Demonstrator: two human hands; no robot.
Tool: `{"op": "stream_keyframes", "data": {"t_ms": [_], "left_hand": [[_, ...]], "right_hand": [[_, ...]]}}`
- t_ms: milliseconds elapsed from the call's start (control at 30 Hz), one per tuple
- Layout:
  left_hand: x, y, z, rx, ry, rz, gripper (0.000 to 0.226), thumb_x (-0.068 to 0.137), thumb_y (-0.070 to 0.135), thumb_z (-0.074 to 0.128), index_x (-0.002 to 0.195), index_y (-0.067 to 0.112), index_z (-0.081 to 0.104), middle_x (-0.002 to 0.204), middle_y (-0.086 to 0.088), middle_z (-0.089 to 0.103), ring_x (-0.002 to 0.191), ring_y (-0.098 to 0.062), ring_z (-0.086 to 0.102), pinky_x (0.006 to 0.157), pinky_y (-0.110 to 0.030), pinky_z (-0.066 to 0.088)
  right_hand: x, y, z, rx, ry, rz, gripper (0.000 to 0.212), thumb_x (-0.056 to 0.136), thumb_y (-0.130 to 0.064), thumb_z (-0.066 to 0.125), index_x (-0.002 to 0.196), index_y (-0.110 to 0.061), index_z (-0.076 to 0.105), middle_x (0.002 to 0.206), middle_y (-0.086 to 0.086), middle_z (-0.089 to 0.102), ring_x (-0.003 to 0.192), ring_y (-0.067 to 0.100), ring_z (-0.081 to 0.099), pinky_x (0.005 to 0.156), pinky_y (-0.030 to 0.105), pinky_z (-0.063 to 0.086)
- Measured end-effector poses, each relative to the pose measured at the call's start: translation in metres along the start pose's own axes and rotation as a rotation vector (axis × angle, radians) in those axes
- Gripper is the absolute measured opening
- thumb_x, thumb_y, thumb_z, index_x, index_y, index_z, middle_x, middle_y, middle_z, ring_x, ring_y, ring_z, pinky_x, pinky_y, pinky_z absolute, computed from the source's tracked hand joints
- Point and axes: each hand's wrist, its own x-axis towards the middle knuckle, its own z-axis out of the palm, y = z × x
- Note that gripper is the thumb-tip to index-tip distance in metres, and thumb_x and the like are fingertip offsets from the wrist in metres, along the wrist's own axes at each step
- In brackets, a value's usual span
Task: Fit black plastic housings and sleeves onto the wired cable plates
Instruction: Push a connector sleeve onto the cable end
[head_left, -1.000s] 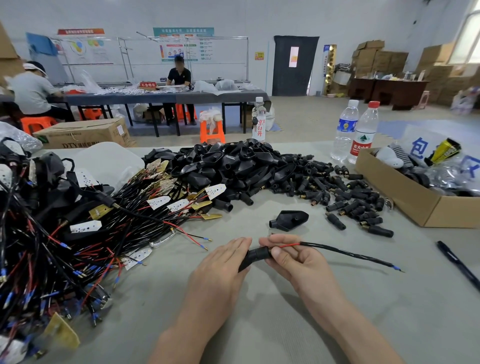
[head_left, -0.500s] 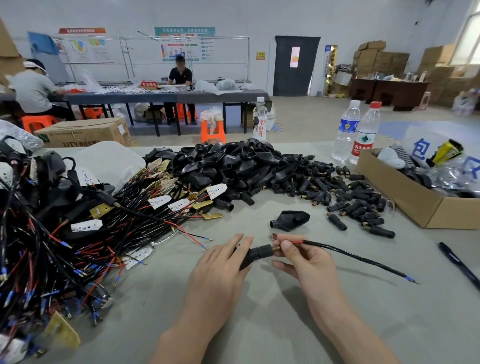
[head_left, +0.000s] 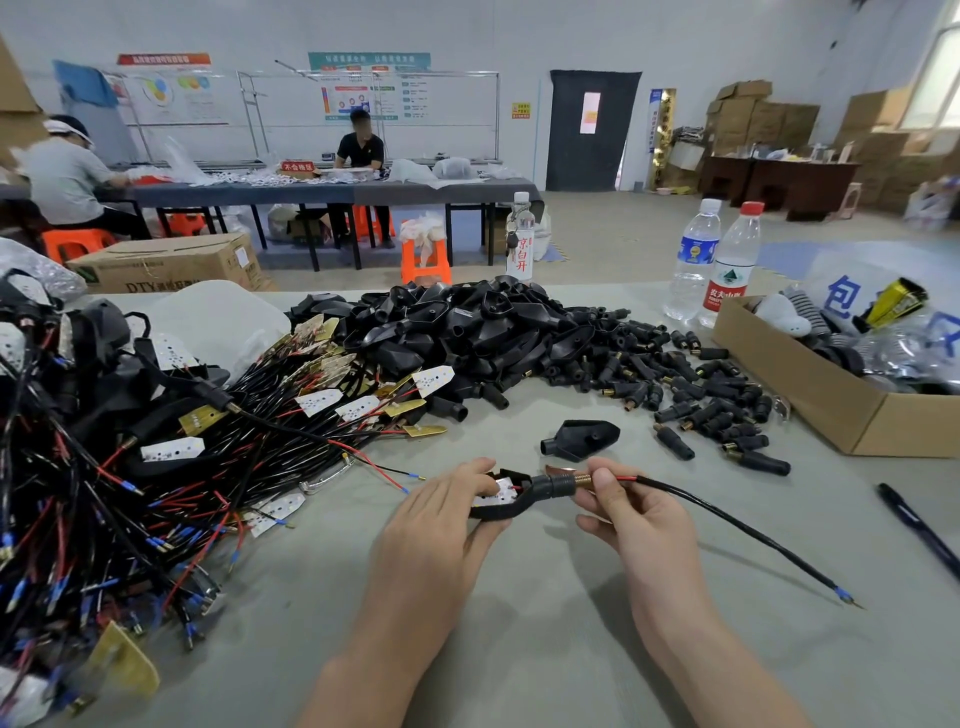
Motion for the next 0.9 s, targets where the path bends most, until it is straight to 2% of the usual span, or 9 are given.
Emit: {"op": "stream_keyframes", "data": {"t_ms": [67,167,300,500,633,733,900], "left_hand": [[-0.0007,-0.001,0.0002,-0.006,-0.008,-0.002,0.022,0.09,0.043,0.057,0.103,0.026,0.061,0.126,0.016,0.063,0.107,-0.006,0.062,0.09,-0.02,0.044],[-0.0017,-0.004,0.0014,-0.009,-0.013,-0.003,0.018,0.086,0.031,0.069,0.101,0.026,0.061,0.122,0.017,0.063,0.101,-0.012,0.064,0.084,-0.022,0.046],[-0.0021,-0.0052,0.0005,-0.036,-0.006,0.005,0.023,0.086,0.025,0.073,0.103,0.027,0.058,0.121,0.017,0.061,0.104,-0.011,0.064,0.078,-0.029,0.054],[-0.0009,-0.0035,-0.0003,-0.064,0.017,0.03,0.019,0.086,0.026,0.068,0.103,0.027,0.058,0.12,0.02,0.062,0.106,-0.008,0.064,0.082,-0.025,0.052],[-0.0018,-0.0039,0.0003,-0.084,-0.014,-0.016,0.024,0.088,0.024,0.072,0.106,0.029,0.057,0.122,0.023,0.059,0.108,-0.005,0.061,0.084,-0.024,0.05],[-0.0013,-0.0013,-0.0021,-0.097,-0.04,-0.065,0.035,0.088,0.035,0.066,0.118,0.036,0.048,0.123,0.024,0.056,0.112,-0.002,0.057,0.088,-0.02,0.045],[-0.0006,0.0011,-0.0041,-0.104,-0.094,-0.082,0.049,0.085,0.052,0.061,0.127,0.03,0.047,0.124,0.018,0.054,0.115,-0.006,0.054,0.094,-0.028,0.045]], "right_hand": [[-0.0006,-0.0002,0.0004,0.0,-0.004,0.002,0.014,0.099,-0.012,0.057,0.101,-0.013,0.071,0.085,-0.007,0.078,0.081,0.007,0.074,0.059,0.015,0.054],[-0.001,-0.0003,0.0014,0.008,-0.007,0.01,0.014,0.098,-0.012,0.057,0.101,-0.011,0.071,0.084,-0.003,0.077,0.08,0.008,0.074,0.061,0.016,0.055],[-0.0011,-0.0018,0.002,0.014,-0.015,0.009,0.014,0.098,-0.012,0.056,0.101,-0.01,0.07,0.084,-0.001,0.077,0.08,0.01,0.074,0.062,0.015,0.055],[-0.0037,-0.0032,0.0013,-0.002,-0.021,-0.015,0.014,0.098,-0.013,0.056,0.101,-0.009,0.07,0.087,0.001,0.078,0.08,0.01,0.074,0.063,0.015,0.055],[-0.0033,-0.0035,0.0018,0.018,-0.017,-0.006,0.014,0.098,-0.012,0.057,0.1,-0.008,0.069,0.084,0.001,0.078,0.079,0.01,0.074,0.063,0.015,0.055],[-0.0024,-0.0019,0.003,0.014,-0.023,0.009,0.014,0.098,-0.011,0.056,0.101,-0.008,0.069,0.083,-0.002,0.077,0.08,0.009,0.073,0.064,0.015,0.055],[0.0005,0.0,0.0004,0.035,0.012,0.01,0.015,0.099,-0.011,0.055,0.102,-0.007,0.07,0.089,0.004,0.075,0.081,0.009,0.073,0.066,0.016,0.056]]}}
